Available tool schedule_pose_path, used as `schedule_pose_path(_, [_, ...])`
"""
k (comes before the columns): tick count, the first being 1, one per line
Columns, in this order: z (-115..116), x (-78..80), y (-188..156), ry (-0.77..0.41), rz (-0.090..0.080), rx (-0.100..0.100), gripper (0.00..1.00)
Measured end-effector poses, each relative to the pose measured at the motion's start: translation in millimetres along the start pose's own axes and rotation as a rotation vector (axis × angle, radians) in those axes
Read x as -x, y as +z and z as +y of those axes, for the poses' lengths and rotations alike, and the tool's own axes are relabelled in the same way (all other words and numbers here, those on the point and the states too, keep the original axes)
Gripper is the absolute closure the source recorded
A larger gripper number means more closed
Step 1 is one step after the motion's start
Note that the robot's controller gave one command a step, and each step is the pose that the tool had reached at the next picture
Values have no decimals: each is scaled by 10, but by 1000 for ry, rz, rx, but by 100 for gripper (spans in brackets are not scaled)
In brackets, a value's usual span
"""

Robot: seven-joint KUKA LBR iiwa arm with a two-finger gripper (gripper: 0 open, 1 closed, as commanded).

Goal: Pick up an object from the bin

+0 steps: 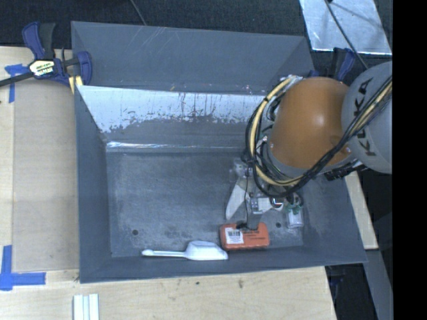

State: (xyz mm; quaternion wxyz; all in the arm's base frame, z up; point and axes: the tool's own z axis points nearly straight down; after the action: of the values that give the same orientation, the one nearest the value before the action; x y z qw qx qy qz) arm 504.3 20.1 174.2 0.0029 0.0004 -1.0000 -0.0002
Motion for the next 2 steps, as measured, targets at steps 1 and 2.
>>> schedule_pose_path(1, [-1,19,-43,0,-9,0,0])
schedule_pose_path(2, [-370,341,445,35,-14,1,0])
